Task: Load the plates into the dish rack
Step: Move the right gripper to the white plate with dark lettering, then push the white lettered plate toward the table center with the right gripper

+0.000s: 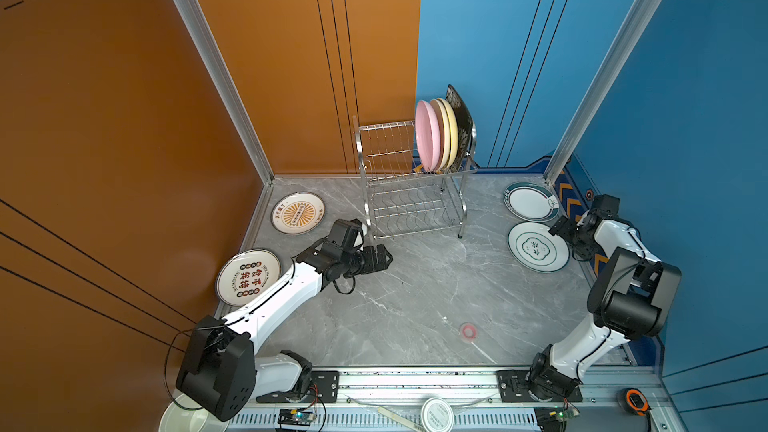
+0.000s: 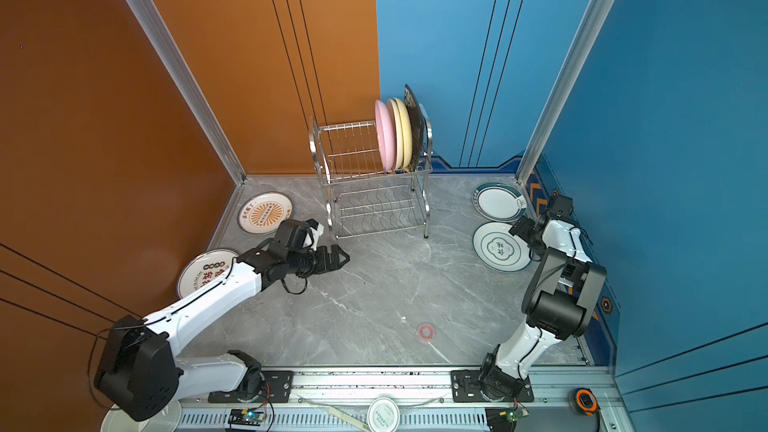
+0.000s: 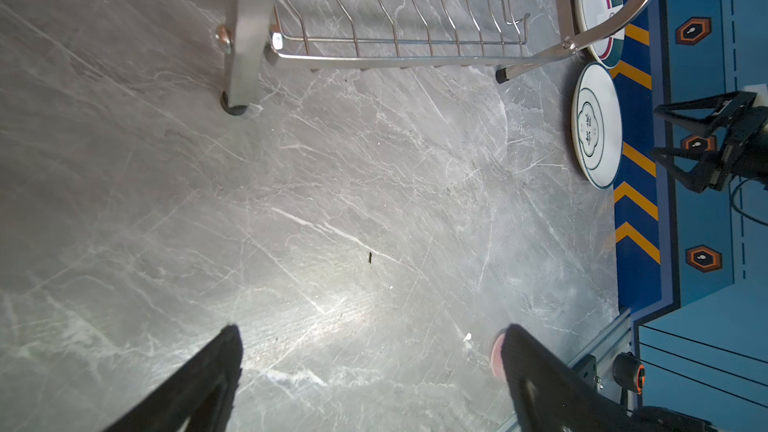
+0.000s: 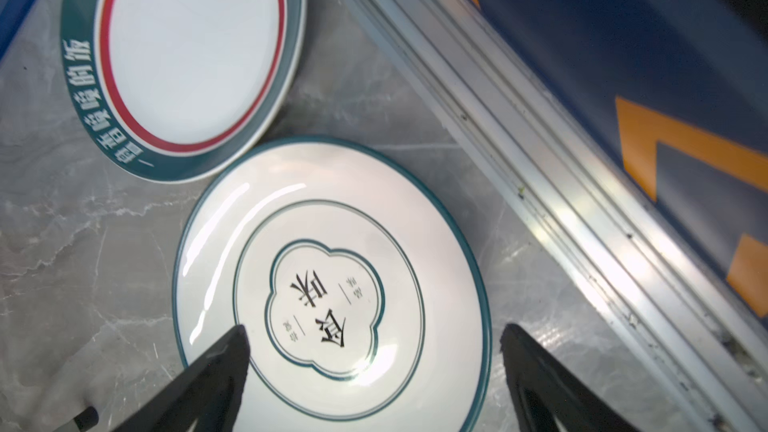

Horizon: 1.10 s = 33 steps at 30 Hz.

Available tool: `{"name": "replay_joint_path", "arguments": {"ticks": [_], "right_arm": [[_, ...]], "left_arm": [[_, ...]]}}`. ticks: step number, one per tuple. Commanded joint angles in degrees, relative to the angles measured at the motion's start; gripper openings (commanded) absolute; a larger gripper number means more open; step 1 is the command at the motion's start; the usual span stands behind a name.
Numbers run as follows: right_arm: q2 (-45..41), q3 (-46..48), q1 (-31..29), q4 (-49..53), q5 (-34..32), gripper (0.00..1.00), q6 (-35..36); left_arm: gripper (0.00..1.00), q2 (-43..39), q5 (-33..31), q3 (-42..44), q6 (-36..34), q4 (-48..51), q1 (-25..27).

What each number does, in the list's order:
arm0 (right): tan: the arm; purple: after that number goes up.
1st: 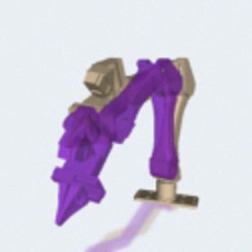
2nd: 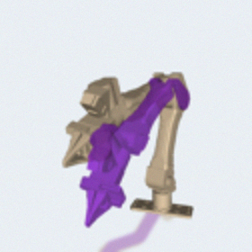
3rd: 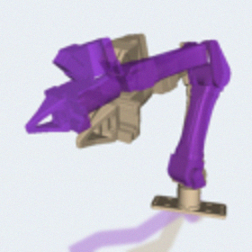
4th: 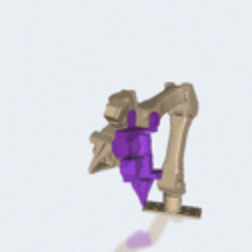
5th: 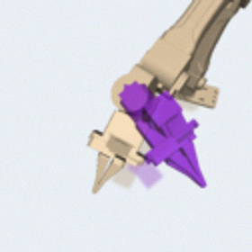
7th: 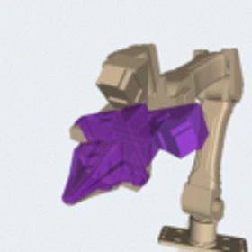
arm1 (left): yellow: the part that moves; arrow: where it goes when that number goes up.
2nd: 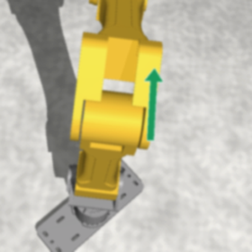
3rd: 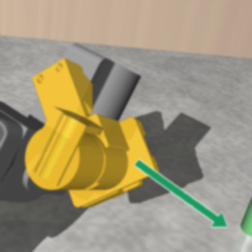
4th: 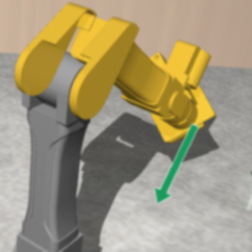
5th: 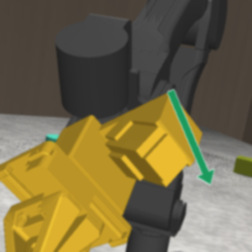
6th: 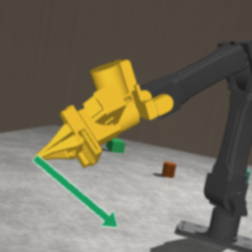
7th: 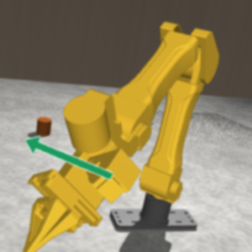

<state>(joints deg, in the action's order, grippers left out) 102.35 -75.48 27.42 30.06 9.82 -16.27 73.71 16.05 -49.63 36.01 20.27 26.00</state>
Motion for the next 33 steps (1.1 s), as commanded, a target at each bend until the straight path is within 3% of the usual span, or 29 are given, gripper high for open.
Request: {"name": "replay_joint_path", "arguments": {"ticks": [1,5,11,22,33], "right_arm": [[5.29,-4.71,-0.16,2.03,-1.19,0.95,3.05],[10.84,-10.02,-0.17,1.98,-0.32,0.93,3.53],[16.92,-16.15,-0.87,1.86,1.35,0.75,3.04],[24.82,-22.77,-1.49,2.36,6.79,0.72,3.24],[21.36,-17.40,-3.67,4.13,13.05,0.72,4.48]], "left_arm": [[0.98,0.29,-1.37,-1.73,0.07,-0.58,0.74],[0.98,0.43,-2.20,-1.71,0.35,-0.54,1.40],[0.98,0.03,-3.92,-1.28,1.26,-0.56,2.08],[0.98,-0.92,-5.50,-0.65,2.29,-0.52,2.26],[0.98,-1.50,-5.68,-0.66,2.23,-0.58,2.09]]}}
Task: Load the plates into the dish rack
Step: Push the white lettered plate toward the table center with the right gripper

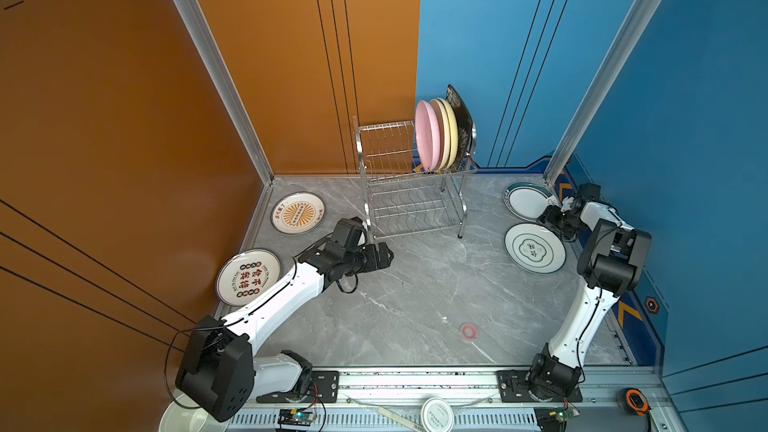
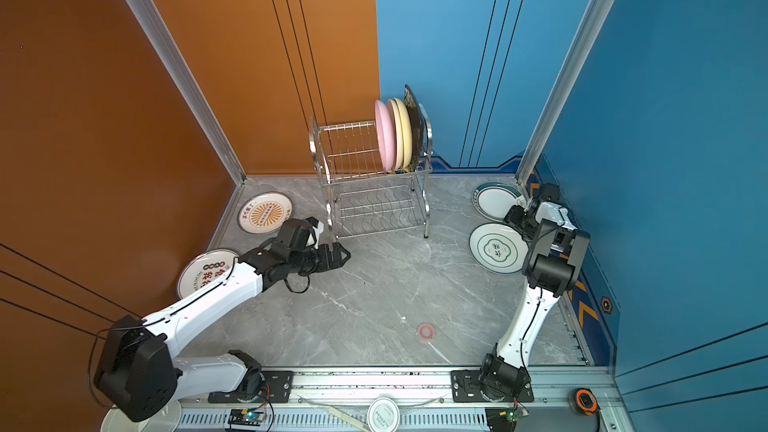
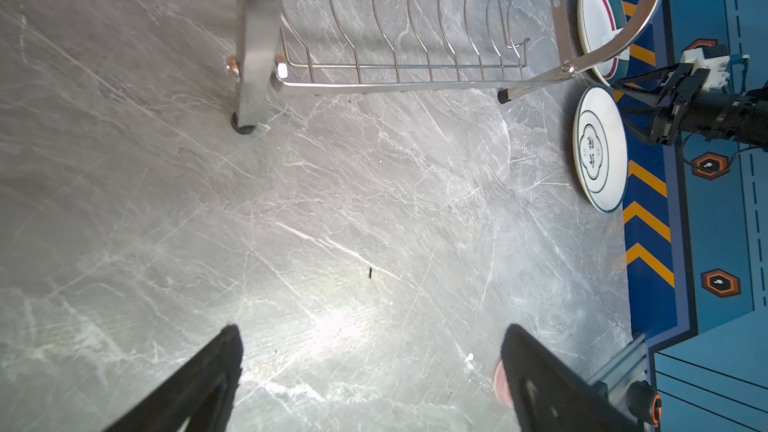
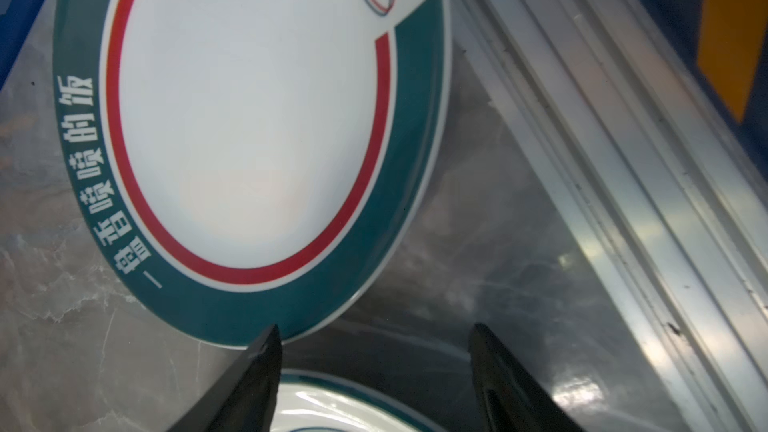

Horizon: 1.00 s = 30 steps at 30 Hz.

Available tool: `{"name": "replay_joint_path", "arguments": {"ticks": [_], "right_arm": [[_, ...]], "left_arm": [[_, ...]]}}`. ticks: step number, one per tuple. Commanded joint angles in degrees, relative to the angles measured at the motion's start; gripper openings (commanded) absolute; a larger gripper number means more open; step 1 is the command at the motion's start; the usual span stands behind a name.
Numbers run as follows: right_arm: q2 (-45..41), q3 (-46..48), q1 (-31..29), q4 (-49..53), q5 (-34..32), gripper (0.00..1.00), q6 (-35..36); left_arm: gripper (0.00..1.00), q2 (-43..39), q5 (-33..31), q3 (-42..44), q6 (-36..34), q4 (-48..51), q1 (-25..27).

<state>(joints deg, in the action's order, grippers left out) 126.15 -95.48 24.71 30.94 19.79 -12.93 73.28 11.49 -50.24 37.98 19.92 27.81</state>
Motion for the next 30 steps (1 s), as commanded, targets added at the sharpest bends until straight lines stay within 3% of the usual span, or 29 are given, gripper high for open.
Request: {"name": "replay_joint_path", "arguments": {"ticks": [1,18,21,25,30], "right_arm": [[-3.18,3.66,-1.19,3.46,3.68,0.72,1.19],[-17.42,23.20,-7.36,7.48,7.04,0.75,1.58],[-20.98,27.69,-5.07,5.91,6.06,0.79,-1.10],[-26.42,35.51,-0.18,0.83,11.54,0.84,-7.15],[-31.43,41.51,2.92,0.31,13.80,0.84,-7.11]], "left_arm": [[0.98,-1.03,-0.97,-0.03,0.21,-0.24,0.22],[0.98,-2.01,1.09,2.48,-0.08,-2.37,0.03],[0.98,-2.04,1.45,2.41,-0.31,-2.52,-0.04],[0.98,-2.05,1.90,2.35,-0.52,-2.49,-0.10],[0.98,-1.68,2.83,2.03,-0.86,-2.80,-0.39]]}}
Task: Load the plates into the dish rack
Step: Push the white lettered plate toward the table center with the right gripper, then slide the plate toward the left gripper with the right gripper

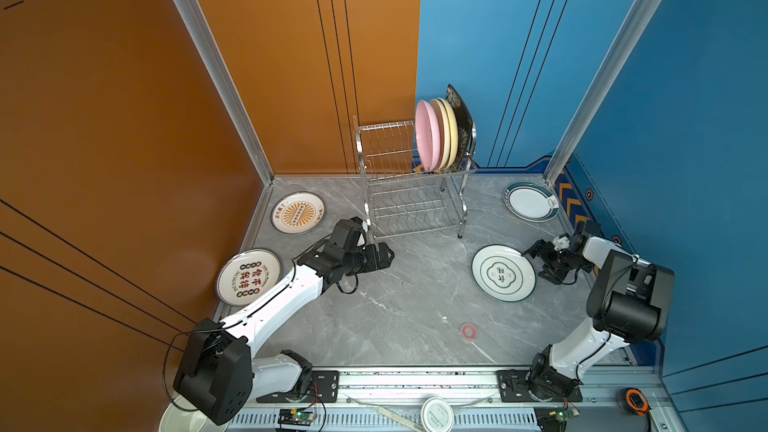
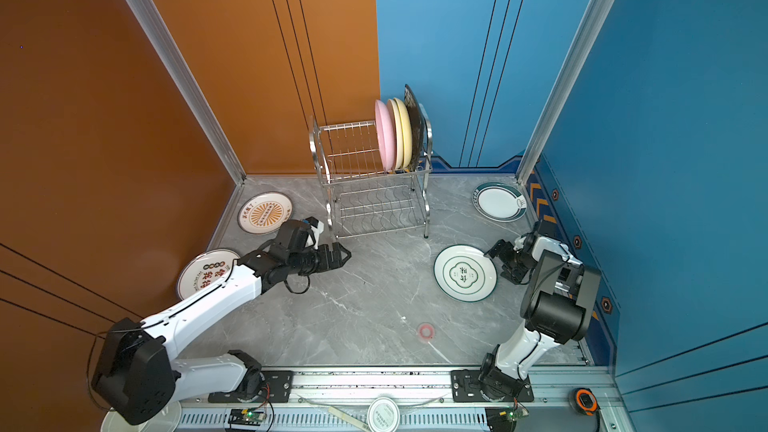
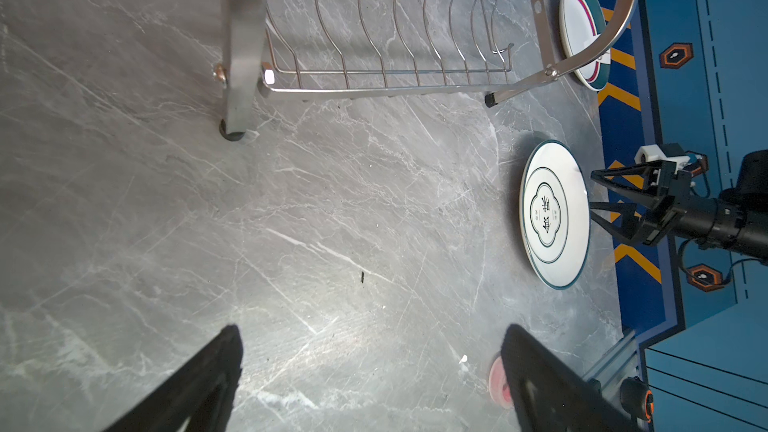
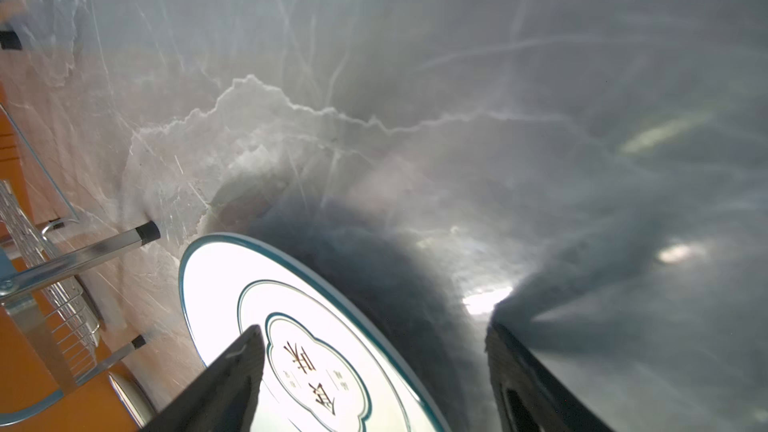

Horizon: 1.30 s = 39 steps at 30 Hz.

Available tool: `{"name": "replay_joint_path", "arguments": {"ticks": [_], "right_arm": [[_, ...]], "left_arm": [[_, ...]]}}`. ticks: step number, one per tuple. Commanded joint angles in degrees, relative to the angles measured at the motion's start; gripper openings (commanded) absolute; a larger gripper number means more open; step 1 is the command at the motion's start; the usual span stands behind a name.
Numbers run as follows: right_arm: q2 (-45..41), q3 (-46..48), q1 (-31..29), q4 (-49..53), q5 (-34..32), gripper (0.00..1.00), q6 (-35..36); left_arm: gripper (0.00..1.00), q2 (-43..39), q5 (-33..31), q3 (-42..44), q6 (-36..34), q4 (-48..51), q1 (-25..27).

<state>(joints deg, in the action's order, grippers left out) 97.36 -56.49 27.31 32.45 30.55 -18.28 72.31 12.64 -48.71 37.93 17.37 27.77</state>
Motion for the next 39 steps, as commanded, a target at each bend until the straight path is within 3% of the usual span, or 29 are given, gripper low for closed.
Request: {"name": "replay_joint_path", "arguments": {"ticks": [1,12,19,31,39], "right_arm": [[-3.58,3.64,0.50,-1.20,3.46,0.83,-1.76],[-10.76,13.77,3.13,-1.07,6.02,0.80,-1.11],[-10.32,16.88,5.18,-4.06,9.83,0.74,-1.40],[-9.03,21.41,5.52,-9.84,10.76,0.61,-1.67],[-6.92,24.09,6.26,-13.65,11.73,0.37,-2.06]], "left_arm": [[0.98,-0.45,1.99,0.41,-0.92,-0.24,-0.42],[0.98,1.30,4.31,-0.59,-1.81,-0.93,-1.25],[0.98,1.16,4.75,-0.55,-1.81,-0.98,-1.41],[0.98,0.58,4.46,-0.47,-1.72,-1.28,-1.62],[0.98,-0.80,4.71,0.35,-0.86,-1.21,-1.40]]}}
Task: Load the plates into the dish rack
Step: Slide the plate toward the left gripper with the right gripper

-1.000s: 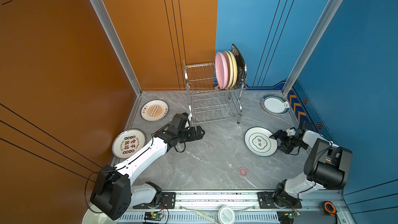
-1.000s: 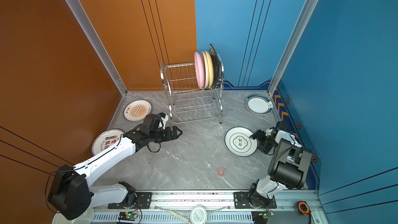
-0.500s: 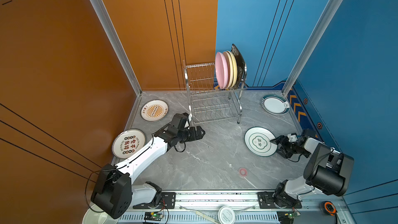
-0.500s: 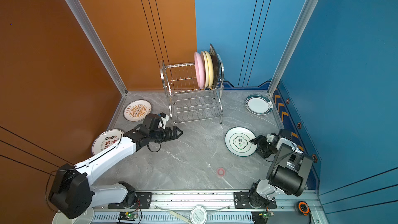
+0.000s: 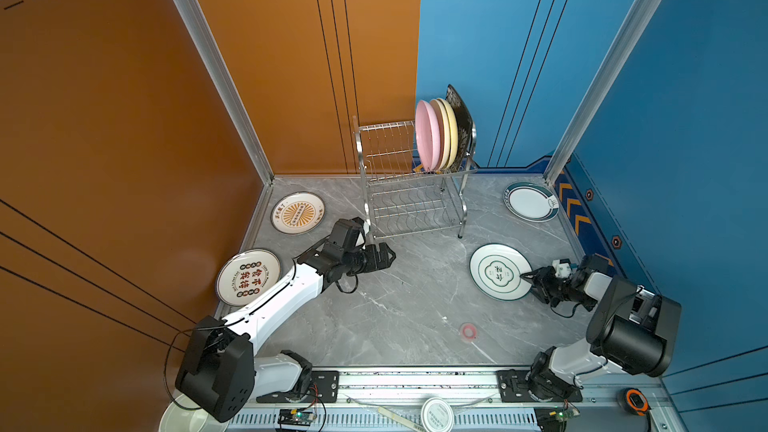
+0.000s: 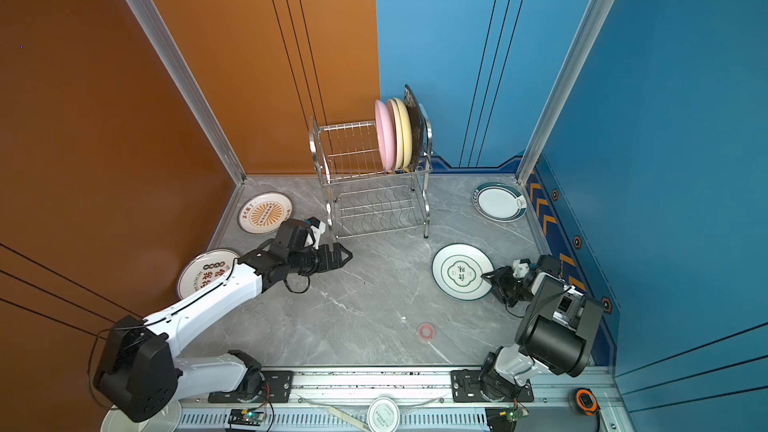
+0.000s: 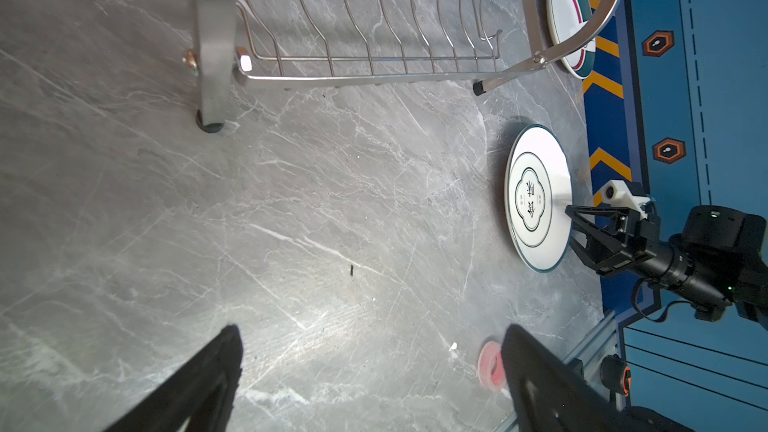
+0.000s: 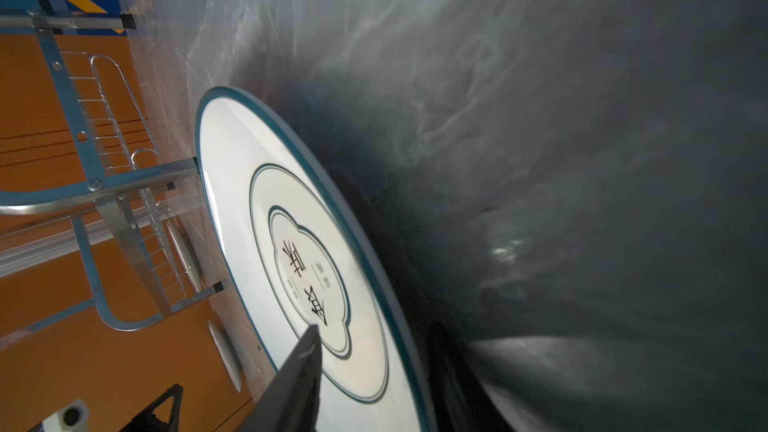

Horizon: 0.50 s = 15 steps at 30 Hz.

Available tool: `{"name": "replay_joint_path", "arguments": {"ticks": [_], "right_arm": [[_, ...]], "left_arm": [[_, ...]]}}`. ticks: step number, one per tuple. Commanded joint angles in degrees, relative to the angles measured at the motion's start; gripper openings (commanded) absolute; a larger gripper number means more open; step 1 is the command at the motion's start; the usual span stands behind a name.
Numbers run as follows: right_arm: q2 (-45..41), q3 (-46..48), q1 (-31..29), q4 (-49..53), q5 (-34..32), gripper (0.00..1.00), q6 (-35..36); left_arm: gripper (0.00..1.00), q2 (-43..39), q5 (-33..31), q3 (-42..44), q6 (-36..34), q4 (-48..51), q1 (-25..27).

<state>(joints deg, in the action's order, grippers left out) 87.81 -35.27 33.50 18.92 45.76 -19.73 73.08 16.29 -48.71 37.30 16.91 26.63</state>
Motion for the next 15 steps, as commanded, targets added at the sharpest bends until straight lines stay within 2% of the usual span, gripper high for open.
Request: {"name": "replay_joint_path", "arguments": {"ticks": [1,9,13,15], "right_arm": [[2.71,3.08,0.08,-0.35,-3.53,0.35,-0.66],[2.20,3.61,0.34,-0.62,-3.22,0.10,-0.75],[1.52,3.79,0.43,-0.58,-2.72,0.01,-0.84],[0.86,3.85,0.42,-0.60,-1.95,0.00,-0.99]], "left_arm": [[0.98,-1.85,1.10,0.56,-0.14,-0.71,-0.22],[0.98,-3.10,1.11,1.11,-0.21,0.05,0.08],[0.98,-3.29,1.02,1.10,-0.21,0.05,0.43],[0.98,-3.47,1.05,1.22,-0.14,0.05,0.66]]}}
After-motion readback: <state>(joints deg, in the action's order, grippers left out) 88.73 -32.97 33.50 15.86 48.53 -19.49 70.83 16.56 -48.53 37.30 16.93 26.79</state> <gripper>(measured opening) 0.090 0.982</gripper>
